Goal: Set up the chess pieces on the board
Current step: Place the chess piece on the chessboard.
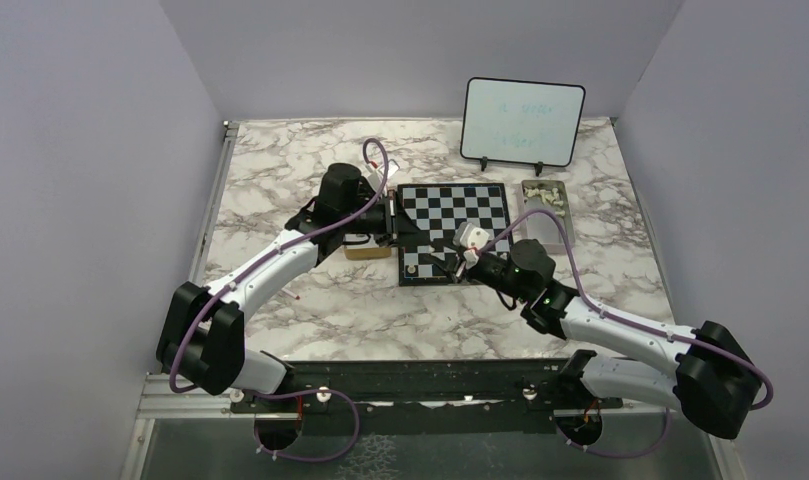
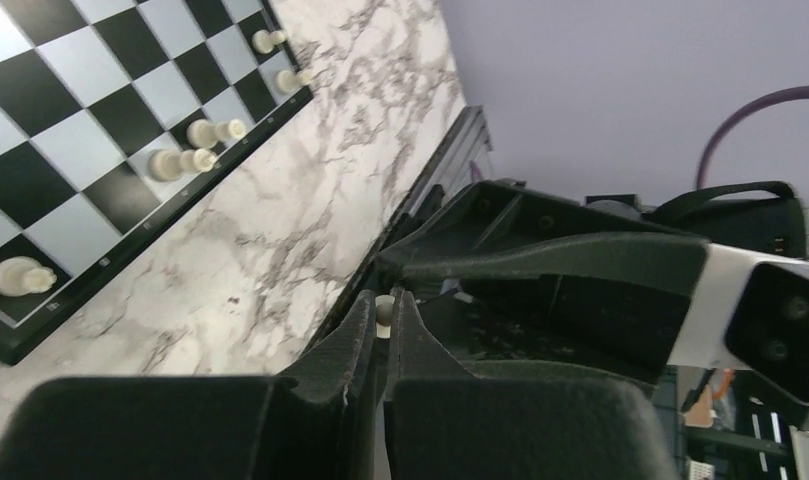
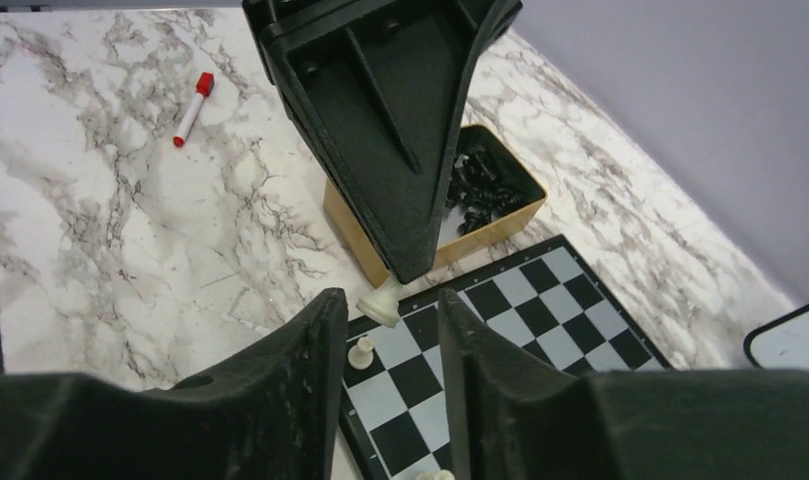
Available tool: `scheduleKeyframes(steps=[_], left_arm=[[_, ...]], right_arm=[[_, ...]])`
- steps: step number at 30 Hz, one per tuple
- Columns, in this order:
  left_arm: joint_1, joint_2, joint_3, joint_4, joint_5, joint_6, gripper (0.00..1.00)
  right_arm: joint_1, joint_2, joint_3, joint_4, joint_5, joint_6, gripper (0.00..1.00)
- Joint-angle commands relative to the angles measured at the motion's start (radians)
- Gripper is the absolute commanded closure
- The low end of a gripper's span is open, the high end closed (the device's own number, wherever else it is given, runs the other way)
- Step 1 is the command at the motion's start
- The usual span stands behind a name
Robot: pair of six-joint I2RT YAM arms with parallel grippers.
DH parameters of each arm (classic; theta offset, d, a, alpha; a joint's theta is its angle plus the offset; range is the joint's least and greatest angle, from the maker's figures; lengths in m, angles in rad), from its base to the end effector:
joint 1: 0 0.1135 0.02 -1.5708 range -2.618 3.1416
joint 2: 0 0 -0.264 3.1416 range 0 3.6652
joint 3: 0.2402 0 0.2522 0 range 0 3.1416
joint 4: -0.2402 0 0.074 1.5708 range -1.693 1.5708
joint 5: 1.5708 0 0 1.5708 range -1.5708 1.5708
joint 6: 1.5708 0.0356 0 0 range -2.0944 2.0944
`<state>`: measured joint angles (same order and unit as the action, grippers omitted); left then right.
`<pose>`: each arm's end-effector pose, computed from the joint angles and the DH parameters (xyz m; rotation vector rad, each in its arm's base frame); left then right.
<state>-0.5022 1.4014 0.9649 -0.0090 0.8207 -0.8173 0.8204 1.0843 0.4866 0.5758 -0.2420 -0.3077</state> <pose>0.2605 -0.1728 0.2822 0.2501 2.2593 -1.6009 0.1584 0.1824 0.2562 -1.0240 1.2600 0.5896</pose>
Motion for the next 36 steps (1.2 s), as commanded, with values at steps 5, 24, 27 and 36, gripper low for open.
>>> scheduleKeyframes(steps=[5,24,27,36], left_arm=[[-0.007,-0.025,0.072,-0.196,-0.247,0.225,1.0],[-0.213,0.101,0.055,-0.108,-0.994,0.395,1.0],[-0.243,0.129,0.054,-0.103,-1.044,0.392,1.0],[-0.261,0.201,0.01,-0.023,-1.095,0.388,0.98]], right_arm=[[0.008,-0.058,-0.022,-0.128,0.123,0.146,0.4],[0.008,-0.353,-0.029,-0.415,0.219,0.319,0.0],[0.008,-0.386,-0.042,-0.421,0.226,0.339,0.0],[0.008,-0.441,-0.06,-0.45,0.282,0.345,0.0]])
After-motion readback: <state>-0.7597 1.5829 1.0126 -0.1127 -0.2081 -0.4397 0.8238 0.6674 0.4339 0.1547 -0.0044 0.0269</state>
